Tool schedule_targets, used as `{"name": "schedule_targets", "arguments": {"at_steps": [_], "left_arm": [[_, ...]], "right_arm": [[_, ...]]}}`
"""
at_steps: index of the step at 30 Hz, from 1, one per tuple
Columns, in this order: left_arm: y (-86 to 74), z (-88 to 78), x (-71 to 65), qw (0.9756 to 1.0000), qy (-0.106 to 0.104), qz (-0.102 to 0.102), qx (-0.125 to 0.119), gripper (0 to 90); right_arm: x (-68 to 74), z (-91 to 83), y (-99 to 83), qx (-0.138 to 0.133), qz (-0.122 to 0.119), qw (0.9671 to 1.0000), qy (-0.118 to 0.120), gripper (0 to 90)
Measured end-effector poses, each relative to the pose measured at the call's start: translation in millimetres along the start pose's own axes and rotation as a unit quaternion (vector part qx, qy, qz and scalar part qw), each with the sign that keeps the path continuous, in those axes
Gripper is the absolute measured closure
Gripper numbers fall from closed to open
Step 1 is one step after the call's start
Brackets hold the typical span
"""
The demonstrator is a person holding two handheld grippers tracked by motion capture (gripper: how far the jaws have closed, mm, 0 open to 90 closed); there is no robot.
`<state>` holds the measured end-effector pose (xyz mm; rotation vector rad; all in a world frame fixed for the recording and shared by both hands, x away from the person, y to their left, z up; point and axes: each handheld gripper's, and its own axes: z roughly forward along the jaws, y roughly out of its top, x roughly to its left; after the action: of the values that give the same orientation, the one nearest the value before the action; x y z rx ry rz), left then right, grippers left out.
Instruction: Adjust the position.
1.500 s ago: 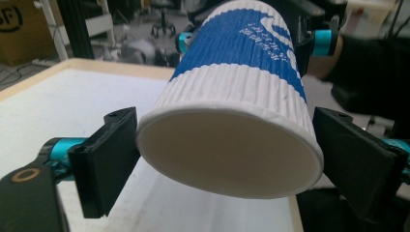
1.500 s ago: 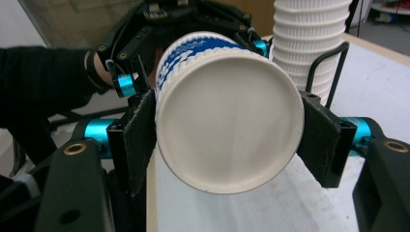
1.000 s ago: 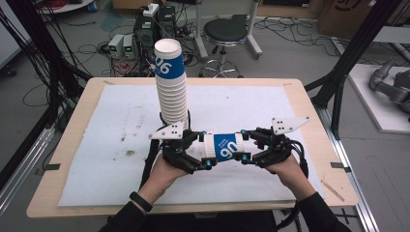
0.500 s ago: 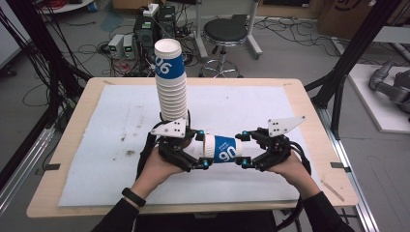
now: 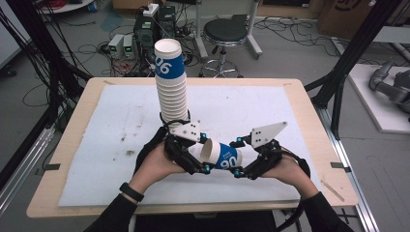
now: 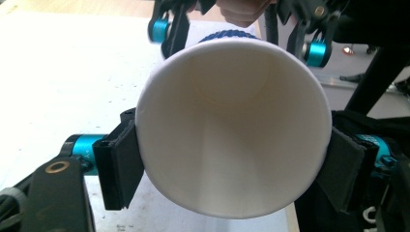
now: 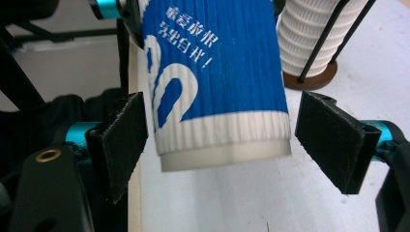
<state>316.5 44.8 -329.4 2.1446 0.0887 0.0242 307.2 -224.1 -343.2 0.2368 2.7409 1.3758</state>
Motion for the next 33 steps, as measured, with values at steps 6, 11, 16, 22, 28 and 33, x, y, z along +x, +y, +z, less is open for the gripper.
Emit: {"name": "schedule_targets", "arguments": {"at_steps": [6,11,16,22,28,33], "left_arm": [[4.3,3.8,-0.4,1.0000,-0.001,0.003,0.006,21.6],[4.5,0.9,-0.1,0.9995,0.003,-0.006,-0.032,17.0],[-2.6,-3.8,0.1,0.9932,0.013,-0.029,-0.112,11.9],[-16.5,-4.9,2.3,0.9746,0.007,-0.065,-0.214,11.1],[-18.8,1.2,1.4,0.9638,0.003,-0.068,-0.258,11.1],[-17.9,5.1,1.2,0.9600,-0.002,-0.071,-0.271,11.3]], "right_arm": [[0.6,5.0,-1.1,0.010,-0.012,0.9998,0.010,28.4],[-1.3,2.1,-1.5,-0.003,-0.011,0.9998,0.016,29.0],[-5.2,-5.4,-4.3,-0.046,0.003,0.9986,0.024,29.1],[-8.8,-12.0,-8.5,-0.102,0.028,0.9939,0.031,29.2],[-9.1,-11.8,-10.1,-0.141,0.041,0.9884,0.038,29.1],[-7.0,-9.3,-9.1,-0.162,0.042,0.9850,0.042,29.1]]}}
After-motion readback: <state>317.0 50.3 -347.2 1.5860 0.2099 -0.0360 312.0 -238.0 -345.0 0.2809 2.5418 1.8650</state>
